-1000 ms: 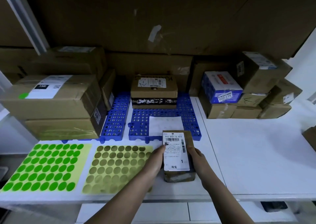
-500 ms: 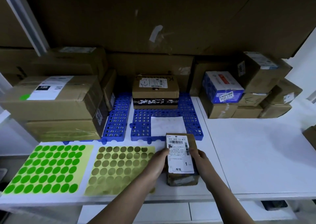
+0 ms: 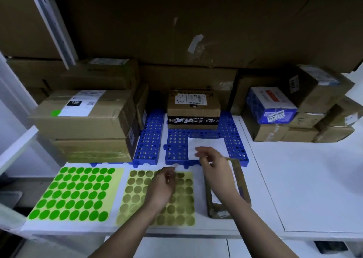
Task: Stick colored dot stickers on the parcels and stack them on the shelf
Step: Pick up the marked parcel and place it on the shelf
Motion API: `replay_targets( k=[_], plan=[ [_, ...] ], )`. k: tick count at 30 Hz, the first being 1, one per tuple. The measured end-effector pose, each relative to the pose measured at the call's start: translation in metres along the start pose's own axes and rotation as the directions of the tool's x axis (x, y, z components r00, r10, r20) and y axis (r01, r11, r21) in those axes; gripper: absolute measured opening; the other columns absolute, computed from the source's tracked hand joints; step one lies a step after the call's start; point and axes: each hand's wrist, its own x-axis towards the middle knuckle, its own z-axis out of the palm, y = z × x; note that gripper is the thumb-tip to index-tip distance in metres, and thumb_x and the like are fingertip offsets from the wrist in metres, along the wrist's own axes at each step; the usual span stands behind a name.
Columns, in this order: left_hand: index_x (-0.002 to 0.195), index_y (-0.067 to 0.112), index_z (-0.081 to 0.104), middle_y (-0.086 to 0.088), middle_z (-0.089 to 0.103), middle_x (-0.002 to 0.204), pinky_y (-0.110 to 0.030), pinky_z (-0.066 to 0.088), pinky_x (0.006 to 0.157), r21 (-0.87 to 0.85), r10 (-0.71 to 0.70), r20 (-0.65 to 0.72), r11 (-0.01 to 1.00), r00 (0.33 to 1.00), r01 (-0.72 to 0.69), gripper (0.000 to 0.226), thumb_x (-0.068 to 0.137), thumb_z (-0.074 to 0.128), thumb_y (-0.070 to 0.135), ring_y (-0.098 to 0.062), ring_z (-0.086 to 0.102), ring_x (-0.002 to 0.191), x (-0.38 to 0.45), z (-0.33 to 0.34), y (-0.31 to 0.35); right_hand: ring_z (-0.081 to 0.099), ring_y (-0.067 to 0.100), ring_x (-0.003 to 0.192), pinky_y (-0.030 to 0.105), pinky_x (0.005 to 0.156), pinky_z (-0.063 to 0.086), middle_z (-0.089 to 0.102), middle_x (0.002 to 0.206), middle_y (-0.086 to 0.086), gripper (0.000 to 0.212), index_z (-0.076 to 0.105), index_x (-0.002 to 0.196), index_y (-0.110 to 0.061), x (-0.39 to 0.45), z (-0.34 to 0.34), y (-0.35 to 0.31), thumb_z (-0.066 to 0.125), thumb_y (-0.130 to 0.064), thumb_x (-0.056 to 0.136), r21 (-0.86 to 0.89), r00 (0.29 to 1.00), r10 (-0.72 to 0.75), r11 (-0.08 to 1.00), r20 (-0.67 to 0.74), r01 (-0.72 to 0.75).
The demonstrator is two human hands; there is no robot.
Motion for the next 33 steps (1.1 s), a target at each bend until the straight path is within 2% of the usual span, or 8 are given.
replay_targets(
  k=[3, 5, 8, 11, 16, 26, 30, 33],
  plan=[
    [0.122, 0.018, 0.058, -0.003, 0.060, 0.122, -0.028, 0.045, 0.088, 0.269, 0.136, 0.057, 0.952, 0.989, -0.147, 0.031, 0.092, 0.050, 0.016, -0.018, 0.059, 0.104, 0.003, -0.003, -0.013, 0.060, 0.016, 0.090, 0.029, 0.085, 0.045, 0.064, 0.100, -0.003, 0.025, 0.054, 0.113, -0.023, 0.007, 0.032, -0.004, 0.048, -0.008, 0.095, 0.137, 0.957, 0.160, 0.971, 0.243, -0.197],
    [0.132, 0.015, 0.050, -0.004, 0.052, 0.130, -0.026, 0.036, 0.096, 0.480, 0.167, 0.161, 0.848, 0.973, -0.225, 0.040, 0.092, 0.049, 0.025, -0.019, 0.049, 0.118, 0.004, -0.003, -0.017, 0.055, 0.020, 0.108, 0.031, 0.094, 0.040, 0.055, 0.109, 0.001, 0.040, 0.044, 0.128, -0.018, 0.010, 0.055, 0.002, 0.056, -0.023, 0.090, 0.102, 0.882, 0.283, 0.934, 0.377, -0.343],
    [0.145, 0.015, 0.029, -0.006, 0.031, 0.149, -0.031, 0.024, 0.111, 0.656, 0.102, 0.283, 0.705, 0.954, -0.270, 0.060, 0.093, 0.045, 0.040, -0.022, 0.026, 0.138, 0.007, -0.003, -0.024, 0.045, 0.031, 0.129, 0.038, 0.105, 0.037, 0.051, 0.127, 0.008, 0.090, 0.041, 0.137, -0.011, 0.013, 0.082, 0.026, 0.058, -0.054, 0.060, 0.025, 0.865, 0.375, 0.914, 0.333, -0.406],
    [0.151, 0.017, 0.011, -0.006, 0.004, 0.159, -0.037, 0.008, 0.117, 0.705, 0.010, 0.382, 0.643, 0.924, -0.299, 0.072, 0.093, 0.043, 0.046, -0.022, 0.002, 0.146, 0.011, -0.004, -0.027, 0.036, 0.031, 0.134, 0.040, 0.110, 0.031, 0.039, 0.142, 0.013, 0.074, 0.033, 0.145, -0.014, 0.009, 0.085, 0.027, 0.060, -0.041, 0.081, -0.051, 0.865, 0.443, 0.894, 0.237, -0.444],
    [0.152, 0.023, 0.004, -0.003, -0.008, 0.160, -0.041, 0.003, 0.117, 0.706, -0.036, 0.438, 0.632, 0.898, -0.319, 0.076, 0.093, 0.043, 0.049, -0.023, -0.008, 0.146, 0.015, -0.007, -0.029, 0.027, 0.031, 0.138, 0.042, 0.113, 0.026, 0.026, 0.151, 0.013, 0.069, 0.025, 0.147, -0.015, 0.012, 0.092, 0.033, 0.058, -0.034, 0.090, -0.109, 0.834, 0.512, 0.859, 0.208, -0.500],
    [0.152, 0.025, 0.002, -0.001, -0.010, 0.159, -0.040, 0.003, 0.118, 0.688, -0.026, 0.459, 0.642, 0.888, -0.337, 0.079, 0.091, 0.046, 0.050, -0.022, -0.009, 0.146, 0.018, -0.015, -0.041, 0.045, 0.032, 0.124, 0.042, 0.105, 0.038, 0.046, 0.134, 0.015, 0.053, 0.040, 0.135, -0.015, 0.018, 0.096, 0.039, 0.057, -0.027, 0.087, -0.050, 0.825, 0.537, 0.842, 0.176, -0.537],
    [0.152, 0.025, 0.004, 0.000, -0.010, 0.159, -0.039, 0.005, 0.118, 0.668, -0.008, 0.456, 0.664, 0.890, -0.337, 0.079, 0.091, 0.047, 0.052, -0.021, -0.009, 0.146, 0.019, -0.018, -0.046, 0.056, 0.026, 0.091, 0.032, 0.078, 0.048, 0.057, 0.109, 0.016, 0.035, 0.047, 0.124, -0.001, 0.021, 0.093, 0.041, 0.053, -0.006, 0.089, 0.052, 0.855, 0.501, 0.858, 0.131, -0.511],
    [0.152, 0.026, 0.004, 0.003, -0.009, 0.159, -0.039, 0.004, 0.119, 0.652, -0.012, 0.448, 0.688, 0.894, -0.317, 0.080, 0.090, 0.046, 0.055, -0.019, -0.009, 0.146, 0.020, -0.018, -0.046, 0.053, 0.021, 0.086, 0.025, 0.062, 0.043, 0.056, 0.100, 0.010, 0.038, 0.046, 0.125, -0.002, 0.019, 0.090, 0.037, 0.050, 0.000, 0.088, 0.076, 0.866, 0.479, 0.867, 0.142, -0.492]
  ],
)
